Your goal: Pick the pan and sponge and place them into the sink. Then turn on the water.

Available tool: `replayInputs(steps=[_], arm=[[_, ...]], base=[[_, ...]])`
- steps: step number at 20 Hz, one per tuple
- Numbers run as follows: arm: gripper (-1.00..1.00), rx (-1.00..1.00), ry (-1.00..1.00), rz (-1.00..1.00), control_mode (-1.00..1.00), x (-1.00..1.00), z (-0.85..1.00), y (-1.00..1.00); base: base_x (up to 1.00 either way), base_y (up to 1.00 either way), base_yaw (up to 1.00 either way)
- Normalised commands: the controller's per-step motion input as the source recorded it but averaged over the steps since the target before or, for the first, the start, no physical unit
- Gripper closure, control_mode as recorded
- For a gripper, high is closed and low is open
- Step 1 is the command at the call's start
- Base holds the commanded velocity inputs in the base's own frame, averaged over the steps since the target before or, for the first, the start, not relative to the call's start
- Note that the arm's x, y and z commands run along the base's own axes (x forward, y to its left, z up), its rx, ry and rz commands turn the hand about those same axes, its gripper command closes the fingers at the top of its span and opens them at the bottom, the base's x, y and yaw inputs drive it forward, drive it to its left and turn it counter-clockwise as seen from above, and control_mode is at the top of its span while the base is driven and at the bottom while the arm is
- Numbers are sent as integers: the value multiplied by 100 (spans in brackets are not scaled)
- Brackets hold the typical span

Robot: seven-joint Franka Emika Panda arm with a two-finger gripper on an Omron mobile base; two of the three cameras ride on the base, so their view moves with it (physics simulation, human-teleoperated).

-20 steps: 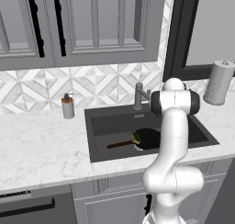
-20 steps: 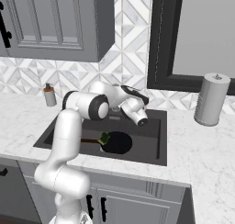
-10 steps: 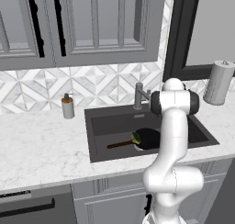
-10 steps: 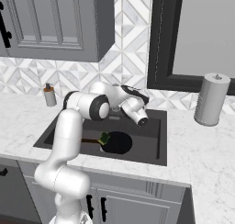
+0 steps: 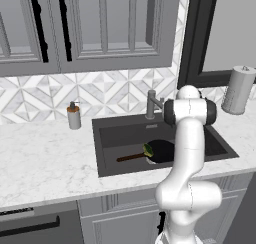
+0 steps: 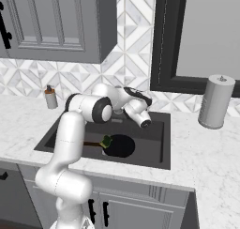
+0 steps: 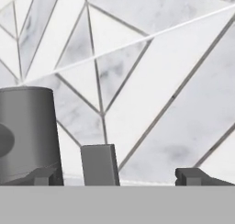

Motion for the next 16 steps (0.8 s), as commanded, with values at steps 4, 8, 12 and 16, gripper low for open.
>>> replayInputs(steps=[4, 8, 12, 16], arm=[[-100, 0, 0, 0, -100, 5, -1, 10], [-100, 0, 0, 0, -100, 5, -2, 9], [-100, 0, 0, 0, -100, 0, -1, 0], [-100, 0, 0, -2, -100, 2, -1, 0]], base=[[0, 0, 0], [0, 0, 0], [0, 0, 0], [0, 0, 0]])
